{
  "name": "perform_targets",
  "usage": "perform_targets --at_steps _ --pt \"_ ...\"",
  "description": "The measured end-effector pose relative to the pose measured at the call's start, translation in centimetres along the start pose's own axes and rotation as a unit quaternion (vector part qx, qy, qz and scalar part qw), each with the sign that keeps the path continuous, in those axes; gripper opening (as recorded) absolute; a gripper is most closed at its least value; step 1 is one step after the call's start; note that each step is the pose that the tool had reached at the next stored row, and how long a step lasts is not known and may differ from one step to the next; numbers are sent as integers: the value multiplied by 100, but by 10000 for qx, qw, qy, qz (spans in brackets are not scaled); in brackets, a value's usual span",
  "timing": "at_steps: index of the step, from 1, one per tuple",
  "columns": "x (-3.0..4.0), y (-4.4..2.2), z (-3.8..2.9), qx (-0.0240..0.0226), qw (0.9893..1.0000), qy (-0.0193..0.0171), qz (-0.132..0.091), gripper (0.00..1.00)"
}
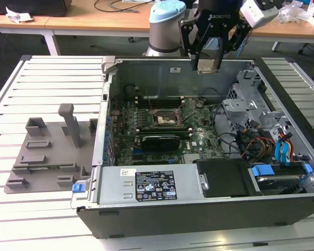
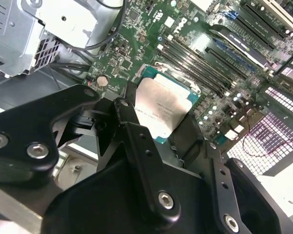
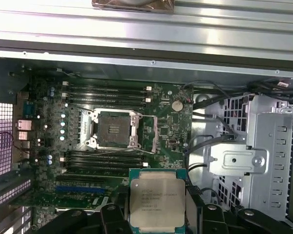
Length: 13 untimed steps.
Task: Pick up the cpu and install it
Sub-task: 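Pick up the cpu and move it towards the insertion slot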
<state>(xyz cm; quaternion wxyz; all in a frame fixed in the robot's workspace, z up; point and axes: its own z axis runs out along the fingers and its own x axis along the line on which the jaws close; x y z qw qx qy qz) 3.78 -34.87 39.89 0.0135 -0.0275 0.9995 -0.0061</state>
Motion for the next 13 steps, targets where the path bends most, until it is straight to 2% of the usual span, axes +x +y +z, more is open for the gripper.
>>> perform_targets --at_steps 13 --pt "10 2 171 0 10000 0 0 55"
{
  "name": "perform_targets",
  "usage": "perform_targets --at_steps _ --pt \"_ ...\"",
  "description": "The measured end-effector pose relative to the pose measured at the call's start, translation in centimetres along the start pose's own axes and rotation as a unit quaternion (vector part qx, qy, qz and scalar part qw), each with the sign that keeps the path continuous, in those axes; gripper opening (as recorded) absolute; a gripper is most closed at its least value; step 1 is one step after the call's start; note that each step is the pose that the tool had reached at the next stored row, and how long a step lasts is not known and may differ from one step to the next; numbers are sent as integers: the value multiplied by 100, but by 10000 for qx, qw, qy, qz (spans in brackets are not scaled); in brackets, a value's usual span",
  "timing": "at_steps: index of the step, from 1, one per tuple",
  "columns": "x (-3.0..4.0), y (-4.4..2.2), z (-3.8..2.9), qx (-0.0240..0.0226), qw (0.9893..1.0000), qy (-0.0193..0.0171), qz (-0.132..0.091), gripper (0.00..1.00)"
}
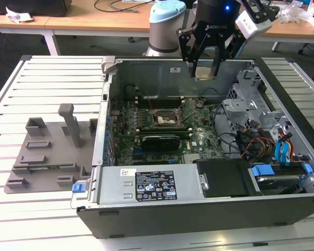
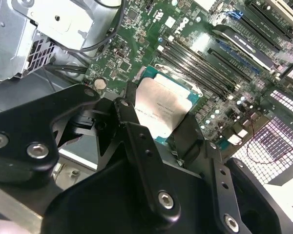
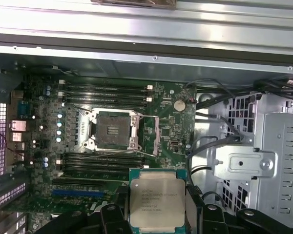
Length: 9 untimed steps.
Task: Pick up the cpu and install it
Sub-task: 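Pick up the cpu and move it towards the insertion slot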
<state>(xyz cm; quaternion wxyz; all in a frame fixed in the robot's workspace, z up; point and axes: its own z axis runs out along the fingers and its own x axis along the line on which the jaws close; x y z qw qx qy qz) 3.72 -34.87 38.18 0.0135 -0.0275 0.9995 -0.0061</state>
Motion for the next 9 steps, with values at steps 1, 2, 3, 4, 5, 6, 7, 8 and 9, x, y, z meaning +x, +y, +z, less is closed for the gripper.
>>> perform_targets --at_steps 1,2,3,4,5,6,7,8,9 --pt "0 0 10 0 10000 0 0 55" --pt "0 0 15 0 10000 0 0 55" --pt "1 0 23 0 10000 0 0 55" --pt "1 0 33 0 10000 0 0 55" --pt "1 0 37 0 10000 0 0 55" --pt "1 1 44 0 10000 0 0 55" --pt "1 1 51 0 10000 0 0 55" --pt "2 1 55 0 10000 0 0 55" --pt "2 1 66 1 10000 0 0 55"
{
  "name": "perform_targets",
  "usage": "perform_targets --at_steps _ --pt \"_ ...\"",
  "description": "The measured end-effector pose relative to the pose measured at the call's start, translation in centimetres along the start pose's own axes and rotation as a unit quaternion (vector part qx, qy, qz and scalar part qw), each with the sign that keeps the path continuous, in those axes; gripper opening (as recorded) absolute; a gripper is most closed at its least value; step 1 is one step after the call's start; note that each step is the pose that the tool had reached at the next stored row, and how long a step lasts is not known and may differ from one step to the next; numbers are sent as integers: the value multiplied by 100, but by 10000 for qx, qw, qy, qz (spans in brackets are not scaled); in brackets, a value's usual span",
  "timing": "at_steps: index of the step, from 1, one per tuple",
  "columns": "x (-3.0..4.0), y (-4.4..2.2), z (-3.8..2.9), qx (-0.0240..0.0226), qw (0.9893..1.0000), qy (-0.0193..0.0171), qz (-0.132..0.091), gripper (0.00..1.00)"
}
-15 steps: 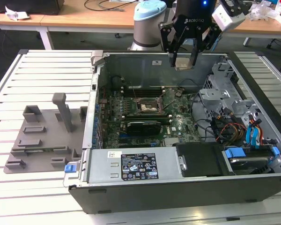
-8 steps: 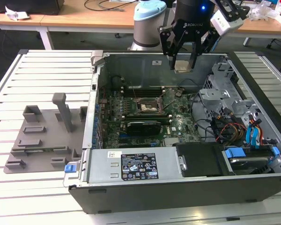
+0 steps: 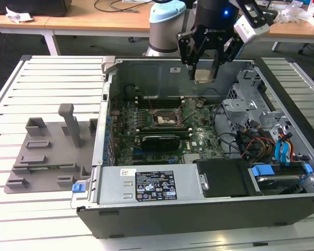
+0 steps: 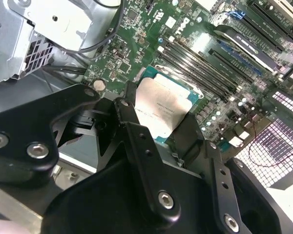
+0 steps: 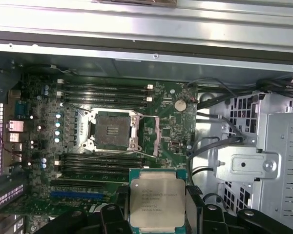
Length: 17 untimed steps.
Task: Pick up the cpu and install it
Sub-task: 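Pick up the cpu and move it towards the insertion slot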
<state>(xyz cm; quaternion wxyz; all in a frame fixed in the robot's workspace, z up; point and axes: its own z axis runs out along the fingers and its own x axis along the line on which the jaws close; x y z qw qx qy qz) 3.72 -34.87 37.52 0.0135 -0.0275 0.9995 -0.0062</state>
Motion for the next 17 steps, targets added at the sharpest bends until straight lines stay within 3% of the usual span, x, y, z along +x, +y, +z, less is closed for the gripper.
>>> perform_targets --at_steps 17 --pt "3 2 128 -1 10000 0 0 55"
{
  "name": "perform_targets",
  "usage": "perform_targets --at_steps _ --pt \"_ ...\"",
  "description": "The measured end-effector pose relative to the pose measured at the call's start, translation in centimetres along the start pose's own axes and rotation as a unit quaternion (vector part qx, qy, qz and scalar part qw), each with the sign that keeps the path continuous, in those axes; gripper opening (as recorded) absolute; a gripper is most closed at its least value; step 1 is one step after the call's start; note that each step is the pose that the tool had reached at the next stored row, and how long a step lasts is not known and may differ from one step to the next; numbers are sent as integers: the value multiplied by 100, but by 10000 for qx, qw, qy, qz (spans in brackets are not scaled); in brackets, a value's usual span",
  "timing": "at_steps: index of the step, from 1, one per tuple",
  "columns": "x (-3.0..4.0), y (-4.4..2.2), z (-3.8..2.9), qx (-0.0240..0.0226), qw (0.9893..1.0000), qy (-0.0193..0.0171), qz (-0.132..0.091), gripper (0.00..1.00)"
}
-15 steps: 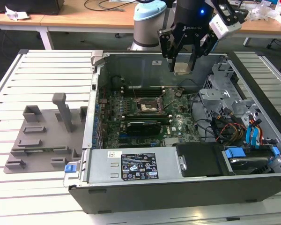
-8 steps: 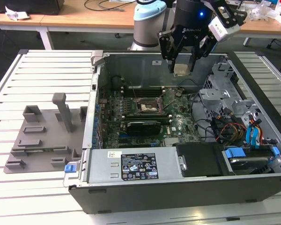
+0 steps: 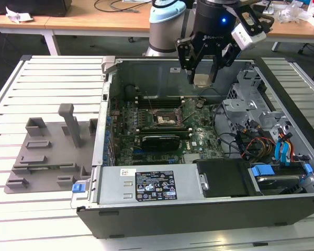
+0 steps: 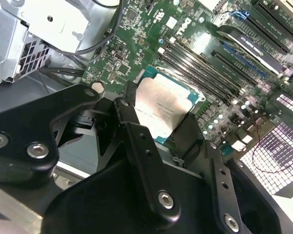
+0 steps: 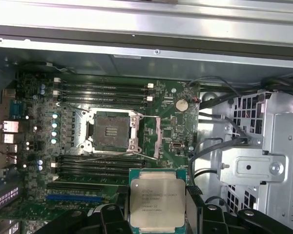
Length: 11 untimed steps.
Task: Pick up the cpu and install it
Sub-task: 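Pick up the cpu and move it towards the insertion slot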
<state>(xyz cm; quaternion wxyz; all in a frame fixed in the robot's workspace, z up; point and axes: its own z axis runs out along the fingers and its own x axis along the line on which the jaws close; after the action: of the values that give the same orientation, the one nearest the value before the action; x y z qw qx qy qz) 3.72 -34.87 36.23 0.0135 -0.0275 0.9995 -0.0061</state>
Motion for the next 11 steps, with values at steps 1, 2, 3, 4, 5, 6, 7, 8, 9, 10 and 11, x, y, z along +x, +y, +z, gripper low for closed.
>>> perform_targets --at_steps 1,2,3,4,5,6,7,8,9,10,11 --pt "0 0 8 0 10000 0 0 55" --pt "1 0 33 0 10000 0 0 55" --pt "2 1 57 0 10000 0 0 55" --pt "2 1 75 0 10000 0 0 55" --pt "5 4 87 0 10000 0 1 55" --pt "9 7 95 0 10000 0 2 55" --pt "26 10 107 -1 10000 0 0 55" --pt "40 13 114 0 10000 0 0 55" --pt "65 20 126 0 10000 0 -1 55" --pt "89 24 138 0 10000 0 0 55" --pt "106 29 146 0 10000 0 0 55"
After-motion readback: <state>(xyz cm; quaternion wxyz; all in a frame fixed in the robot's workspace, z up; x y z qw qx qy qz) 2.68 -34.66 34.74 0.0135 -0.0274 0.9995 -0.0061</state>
